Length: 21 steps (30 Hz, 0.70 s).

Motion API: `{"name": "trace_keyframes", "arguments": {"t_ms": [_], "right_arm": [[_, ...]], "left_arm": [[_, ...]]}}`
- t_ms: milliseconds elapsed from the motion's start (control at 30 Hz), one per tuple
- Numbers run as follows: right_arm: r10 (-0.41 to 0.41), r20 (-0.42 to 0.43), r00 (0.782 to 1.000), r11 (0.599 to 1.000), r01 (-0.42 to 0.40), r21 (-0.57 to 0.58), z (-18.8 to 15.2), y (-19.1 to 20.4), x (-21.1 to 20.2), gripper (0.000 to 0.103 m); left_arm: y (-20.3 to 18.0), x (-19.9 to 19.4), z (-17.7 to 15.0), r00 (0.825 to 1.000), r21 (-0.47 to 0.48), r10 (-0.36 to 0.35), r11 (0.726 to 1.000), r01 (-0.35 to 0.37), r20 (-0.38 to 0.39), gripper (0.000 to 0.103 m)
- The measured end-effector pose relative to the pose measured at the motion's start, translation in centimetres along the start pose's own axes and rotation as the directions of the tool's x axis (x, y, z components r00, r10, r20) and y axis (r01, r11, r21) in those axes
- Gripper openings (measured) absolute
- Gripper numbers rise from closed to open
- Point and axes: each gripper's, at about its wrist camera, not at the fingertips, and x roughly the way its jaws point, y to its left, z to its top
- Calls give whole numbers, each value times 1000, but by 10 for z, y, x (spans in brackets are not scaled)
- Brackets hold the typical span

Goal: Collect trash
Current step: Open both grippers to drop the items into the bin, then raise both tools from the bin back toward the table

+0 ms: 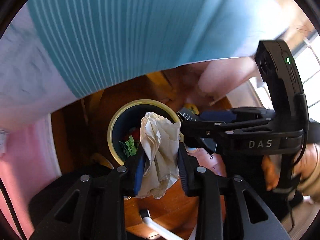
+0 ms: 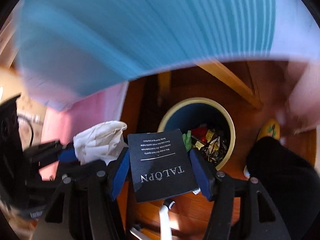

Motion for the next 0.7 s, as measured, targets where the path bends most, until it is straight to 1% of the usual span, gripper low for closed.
{"name": "trace_keyframes", "arguments": {"t_ms": [100, 167, 233, 267, 300, 333, 367, 400, 467, 600, 700], "right_arm": [[19, 8, 1000, 996, -20, 90, 1, -20, 22, 63], [5, 4, 1000, 991, -6, 131, 2, -28, 32, 64], [1, -15, 1000, 985, 2, 173, 4, -35, 40, 65], [0, -24, 1000, 981, 4, 195, 6, -38, 44, 66], [-3, -27, 1000, 977, 8, 214, 8, -41, 47, 68], [-3, -26, 1000, 975, 9, 223, 9, -43, 49, 75], [-6, -22, 1000, 973, 10, 229, 9, -44, 50, 80], [-9, -16, 1000, 973, 13, 230, 9, -45, 52, 80], [-27, -14, 1000, 974, 29, 226, 10, -46, 55, 80], [-61, -10, 998, 976, 62, 208, 10, -47, 59, 80], [-100, -1, 995, 981, 99, 167, 8, -43, 60, 80]], "left_arm": [[15, 28, 2, 1000, -67, 5, 998, -5, -5, 30], [24, 43, 2, 1000, -115, 9, 993, -9, -7, 32], [31, 54, 3, 1000, -156, 21, 988, -22, -5, 36], [33, 59, 4, 1000, -164, 26, 986, -27, -10, 42], [34, 62, 5, 1000, -167, 29, 985, -31, -12, 46], [35, 64, 6, 999, -170, 36, 985, -38, -13, 48], [35, 66, 8, 999, -168, 41, 985, -43, -13, 53], [35, 67, 8, 999, -164, 45, 985, -46, -9, 61], [36, 69, 9, 999, -170, 38, 985, -38, -4, 70], [40, 75, 10, 999, -195, 36, 980, -39, -14, 75], [42, 75, 10, 999, -206, 42, 978, -43, -9, 76]]}}
